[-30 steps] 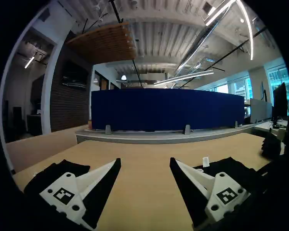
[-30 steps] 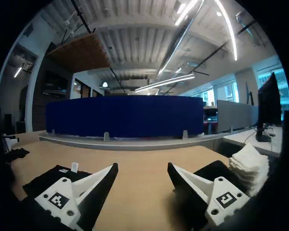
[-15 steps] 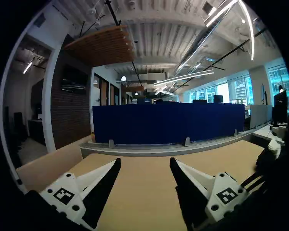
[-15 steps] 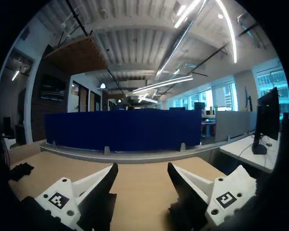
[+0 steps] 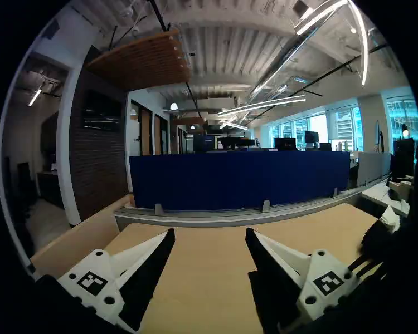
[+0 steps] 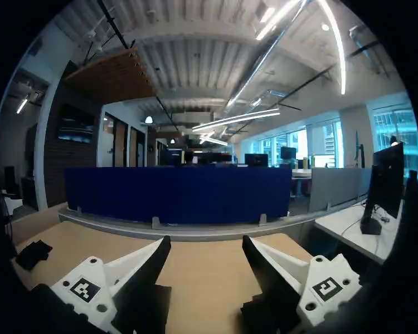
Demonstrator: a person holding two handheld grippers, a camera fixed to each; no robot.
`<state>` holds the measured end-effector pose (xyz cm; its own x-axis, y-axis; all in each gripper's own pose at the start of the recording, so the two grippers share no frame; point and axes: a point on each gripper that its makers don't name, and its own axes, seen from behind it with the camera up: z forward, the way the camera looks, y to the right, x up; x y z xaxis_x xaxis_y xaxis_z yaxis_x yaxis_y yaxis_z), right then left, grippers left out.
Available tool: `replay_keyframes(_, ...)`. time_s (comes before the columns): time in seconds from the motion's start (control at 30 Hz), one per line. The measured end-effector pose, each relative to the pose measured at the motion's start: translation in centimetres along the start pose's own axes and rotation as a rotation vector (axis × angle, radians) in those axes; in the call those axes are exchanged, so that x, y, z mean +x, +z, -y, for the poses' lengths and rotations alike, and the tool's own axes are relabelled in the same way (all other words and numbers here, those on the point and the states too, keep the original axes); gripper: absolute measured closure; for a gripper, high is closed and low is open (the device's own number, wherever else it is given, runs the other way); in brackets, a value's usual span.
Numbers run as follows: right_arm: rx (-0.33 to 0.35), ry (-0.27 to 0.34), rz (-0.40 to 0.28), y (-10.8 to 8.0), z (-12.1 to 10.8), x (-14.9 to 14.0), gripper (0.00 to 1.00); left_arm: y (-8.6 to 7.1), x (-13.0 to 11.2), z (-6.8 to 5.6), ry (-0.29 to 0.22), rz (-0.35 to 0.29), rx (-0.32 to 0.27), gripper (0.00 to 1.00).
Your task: Fold towel
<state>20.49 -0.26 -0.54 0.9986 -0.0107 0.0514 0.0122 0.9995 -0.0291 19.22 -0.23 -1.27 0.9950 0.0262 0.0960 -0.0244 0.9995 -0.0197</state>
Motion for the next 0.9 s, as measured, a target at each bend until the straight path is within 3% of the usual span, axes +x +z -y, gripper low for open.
replay_keyframes(0.23,0.071,-0.045,0.039,-0.1,1.6,0.1,0.0,-0.2,-0.3,-1.4,0.03,0.051,-0.072,0.06)
replay_keyframes(0.6,0.285,-0.13,0.142,-0.7,6.5,-1.2,0.0,-0.3,-0.3,-4.4,0.055,0.116,-0.217,0.06)
replay_keyframes(0.9,0.347,-0.182,0.2,-0.7,7.6,-2.5,0.0,-0.3,-2.7,-6.4,0.08,0.185,-0.282,0.06)
